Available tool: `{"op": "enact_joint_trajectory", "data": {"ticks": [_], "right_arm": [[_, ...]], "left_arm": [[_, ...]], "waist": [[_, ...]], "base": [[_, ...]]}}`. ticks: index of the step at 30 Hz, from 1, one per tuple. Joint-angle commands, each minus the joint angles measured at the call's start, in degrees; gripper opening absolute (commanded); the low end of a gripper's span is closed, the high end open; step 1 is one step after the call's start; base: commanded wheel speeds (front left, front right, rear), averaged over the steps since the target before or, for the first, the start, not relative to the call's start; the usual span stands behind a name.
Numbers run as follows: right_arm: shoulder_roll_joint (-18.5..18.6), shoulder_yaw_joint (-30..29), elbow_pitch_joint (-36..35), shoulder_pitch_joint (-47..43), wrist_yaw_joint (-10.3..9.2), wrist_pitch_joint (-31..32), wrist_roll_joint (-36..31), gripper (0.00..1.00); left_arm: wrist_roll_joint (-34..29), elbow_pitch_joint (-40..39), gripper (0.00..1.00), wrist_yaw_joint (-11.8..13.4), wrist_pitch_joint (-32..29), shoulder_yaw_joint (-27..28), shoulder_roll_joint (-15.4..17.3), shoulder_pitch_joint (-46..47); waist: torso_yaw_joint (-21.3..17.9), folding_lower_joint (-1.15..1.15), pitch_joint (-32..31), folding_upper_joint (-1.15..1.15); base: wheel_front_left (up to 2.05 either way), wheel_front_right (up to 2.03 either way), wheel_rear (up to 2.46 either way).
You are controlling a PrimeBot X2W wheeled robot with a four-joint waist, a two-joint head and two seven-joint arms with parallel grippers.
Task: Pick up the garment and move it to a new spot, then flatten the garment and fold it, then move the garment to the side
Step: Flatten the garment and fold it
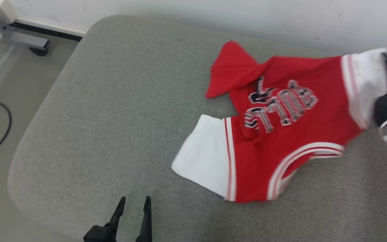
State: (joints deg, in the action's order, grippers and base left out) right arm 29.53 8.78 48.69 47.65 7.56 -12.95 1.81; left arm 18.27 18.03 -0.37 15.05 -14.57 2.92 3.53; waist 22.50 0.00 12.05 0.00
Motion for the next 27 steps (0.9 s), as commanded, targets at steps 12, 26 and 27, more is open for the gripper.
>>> {"op": "enact_joint_trajectory", "data": {"ticks": [12, 26, 27], "right_arm": [[3.8, -17.5, 9.4, 7.8, -0.16, 9.1, -14.8, 1.0], [-14.2, -14.8, 8.7, -5.3, -0.16, -2.2, -9.5, 1.0], [-15.2, -13.8, 8.0, -6.7, -0.16, -2.2, -7.8, 1.0]], "left_arm": [[-0.2, 0.6, 1.0, -0.1, 0.2, -1.0, 0.0, -0.4], [-1.6, 1.0, 1.0, -0.6, 0.2, 0.6, 0.0, -0.9], [-1.7, 1.1, 1.0, -0.6, 0.2, 0.8, 0.0, -1.1]], "waist": [[3.4, 0.0, 0.9, 0.0], [-3.1, 0.0, -2.7, 0.0], [-3.4, 0.0, -2.9, 0.0]], "base": [[0.0, 0.0, 0.0], [0.0, 0.0, 0.0], [0.0, 0.0, 0.0]]}}
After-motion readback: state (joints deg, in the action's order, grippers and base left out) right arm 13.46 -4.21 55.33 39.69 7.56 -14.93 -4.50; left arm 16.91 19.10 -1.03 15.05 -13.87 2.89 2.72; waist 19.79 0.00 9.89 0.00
